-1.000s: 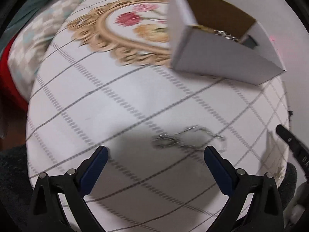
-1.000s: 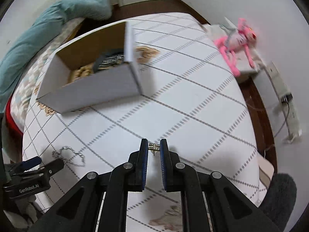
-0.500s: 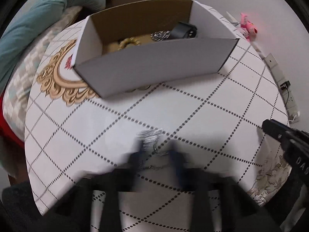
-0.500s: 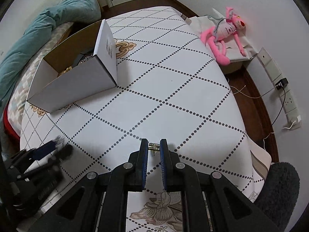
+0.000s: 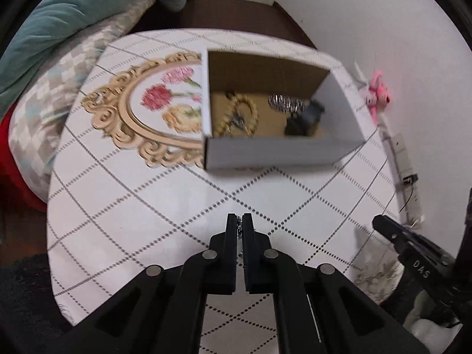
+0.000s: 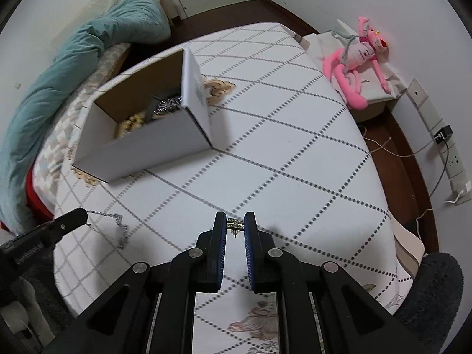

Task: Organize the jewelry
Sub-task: 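Carry the gold earring and silver chain over the box with both grippers, then lower the earring and chain into the box and open both grippers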

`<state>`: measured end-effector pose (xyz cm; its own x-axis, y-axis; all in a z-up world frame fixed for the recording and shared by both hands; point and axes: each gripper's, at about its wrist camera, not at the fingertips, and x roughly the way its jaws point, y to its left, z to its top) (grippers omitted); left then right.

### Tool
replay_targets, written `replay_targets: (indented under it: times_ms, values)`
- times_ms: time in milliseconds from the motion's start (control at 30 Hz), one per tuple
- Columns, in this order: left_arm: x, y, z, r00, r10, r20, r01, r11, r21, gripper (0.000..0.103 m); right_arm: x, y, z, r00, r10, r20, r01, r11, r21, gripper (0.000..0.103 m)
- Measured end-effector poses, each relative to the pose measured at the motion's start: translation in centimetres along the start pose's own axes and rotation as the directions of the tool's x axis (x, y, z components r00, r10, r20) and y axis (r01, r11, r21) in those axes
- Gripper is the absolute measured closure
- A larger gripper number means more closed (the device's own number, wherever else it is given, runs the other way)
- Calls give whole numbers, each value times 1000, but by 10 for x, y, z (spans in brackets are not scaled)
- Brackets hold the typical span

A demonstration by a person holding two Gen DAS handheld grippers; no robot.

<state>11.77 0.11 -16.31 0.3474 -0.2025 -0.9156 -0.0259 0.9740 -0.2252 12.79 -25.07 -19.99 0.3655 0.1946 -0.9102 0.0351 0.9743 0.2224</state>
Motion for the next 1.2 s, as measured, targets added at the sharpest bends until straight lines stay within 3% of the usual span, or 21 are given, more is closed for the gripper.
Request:
replay_targets:
  times_ms: [333, 500, 633, 767, 967, 1100, 1200]
  values:
    - [-53, 3, 47, 990, -98, 106, 101, 994, -27, 102, -35, 27, 28, 993, 111, 51, -110, 994, -20, 90]
    - [-85, -12, 81, 972, -150, 179, 153, 988, 1, 102, -58, 47, 62, 981, 170, 93, -165, 985, -58, 90]
    - [-88, -18, 110, 966, -161, 200, 161, 987, 17, 102, -65, 65, 96, 974, 200, 103, -191, 977, -97, 90]
    - [-68, -19, 132, 974, -153, 169, 151, 988, 22, 102, -50, 77, 127, 974, 216, 61, -209, 972, -109, 90]
    - [-21, -5, 148, 991, -132, 36, 133, 991, -27, 99, -3, 93, 159, 973, 219, -70, -226, 967, -121, 90]
    - [5, 9, 145, 997, -60, -47, 55, 993, -103, 99, 29, 104, 166, 968, 197, -155, -220, 964, -149, 90]
    - [15, 14, 142, 998, 1, -68, -9, 994, -105, 96, 50, 109, 170, 961, 166, -220, -203, 966, -161, 89]
